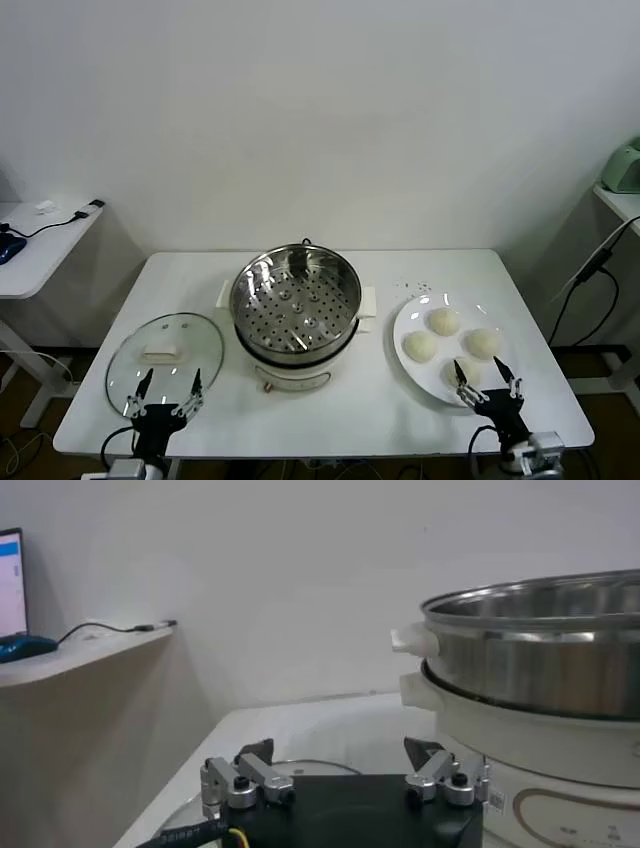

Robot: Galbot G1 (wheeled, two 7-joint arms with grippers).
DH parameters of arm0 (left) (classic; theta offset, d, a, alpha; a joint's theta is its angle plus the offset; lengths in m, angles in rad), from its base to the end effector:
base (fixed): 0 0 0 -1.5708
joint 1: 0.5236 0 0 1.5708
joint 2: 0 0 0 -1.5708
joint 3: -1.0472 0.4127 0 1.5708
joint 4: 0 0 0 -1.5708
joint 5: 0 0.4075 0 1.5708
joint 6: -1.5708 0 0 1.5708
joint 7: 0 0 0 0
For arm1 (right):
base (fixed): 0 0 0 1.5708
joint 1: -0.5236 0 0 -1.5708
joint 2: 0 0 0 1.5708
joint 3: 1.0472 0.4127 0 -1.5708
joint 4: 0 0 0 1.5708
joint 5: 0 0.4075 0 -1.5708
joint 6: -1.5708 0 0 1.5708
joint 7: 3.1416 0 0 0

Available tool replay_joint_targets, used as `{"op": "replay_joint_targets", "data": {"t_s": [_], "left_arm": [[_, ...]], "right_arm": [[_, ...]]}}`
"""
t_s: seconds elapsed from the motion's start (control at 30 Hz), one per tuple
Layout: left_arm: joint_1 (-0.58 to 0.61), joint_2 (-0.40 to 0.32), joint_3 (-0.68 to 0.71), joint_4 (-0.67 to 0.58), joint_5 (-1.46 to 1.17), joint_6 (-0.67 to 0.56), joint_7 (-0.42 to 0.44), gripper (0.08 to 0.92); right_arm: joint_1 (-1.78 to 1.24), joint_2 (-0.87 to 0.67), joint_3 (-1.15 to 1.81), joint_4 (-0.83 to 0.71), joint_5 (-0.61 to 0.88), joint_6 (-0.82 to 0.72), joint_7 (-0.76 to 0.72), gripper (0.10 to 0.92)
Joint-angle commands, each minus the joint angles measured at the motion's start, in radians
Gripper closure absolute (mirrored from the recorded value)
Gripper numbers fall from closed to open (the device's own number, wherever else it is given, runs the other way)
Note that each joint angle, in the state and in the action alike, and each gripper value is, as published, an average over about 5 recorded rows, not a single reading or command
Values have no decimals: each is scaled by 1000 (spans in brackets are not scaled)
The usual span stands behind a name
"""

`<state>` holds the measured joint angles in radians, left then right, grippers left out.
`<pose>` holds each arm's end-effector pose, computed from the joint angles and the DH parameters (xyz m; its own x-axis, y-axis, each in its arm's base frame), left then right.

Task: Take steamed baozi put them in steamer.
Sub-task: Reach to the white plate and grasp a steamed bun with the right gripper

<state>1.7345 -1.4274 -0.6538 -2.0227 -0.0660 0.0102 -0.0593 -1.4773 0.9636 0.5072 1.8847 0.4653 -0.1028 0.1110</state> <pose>0.1379 0.0807 -0.4050 -0.9687 -0.1131 0.2208 -0.0828 0.9864 0.1417 0.2525 -0.1585 -0.3790 -0.9623 -0.0673 0.2634 -0.0991 0.9890 -0.1096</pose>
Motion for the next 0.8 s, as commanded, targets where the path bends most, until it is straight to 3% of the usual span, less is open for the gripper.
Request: {"op": "replay_joint_targets", "data": {"t_s": [0.03, 0.23, 0.5, 0.67, 0.8], "left_arm": [[-1, 3, 0, -3, -1, 2, -1, 177], [4, 10, 3, -15, -3, 2, -2, 177], [4, 21, 8, -12, -3, 2, -2, 177], [4, 17, 7, -10, -2, 3, -1, 177], [7, 15, 8, -7, 1, 1, -1, 177]], "right_arm": [[214, -98, -15, 11, 44, -214, 19, 203], [600, -275, -244, -186, 62, -246, -95, 202], [1237, -498, -861, -489, -50, -190, -692, 202], [1696, -490, -1372, -677, -110, -13, -1109, 203], [1997, -413, -1775, -776, -142, 106, -1294, 202]]}}
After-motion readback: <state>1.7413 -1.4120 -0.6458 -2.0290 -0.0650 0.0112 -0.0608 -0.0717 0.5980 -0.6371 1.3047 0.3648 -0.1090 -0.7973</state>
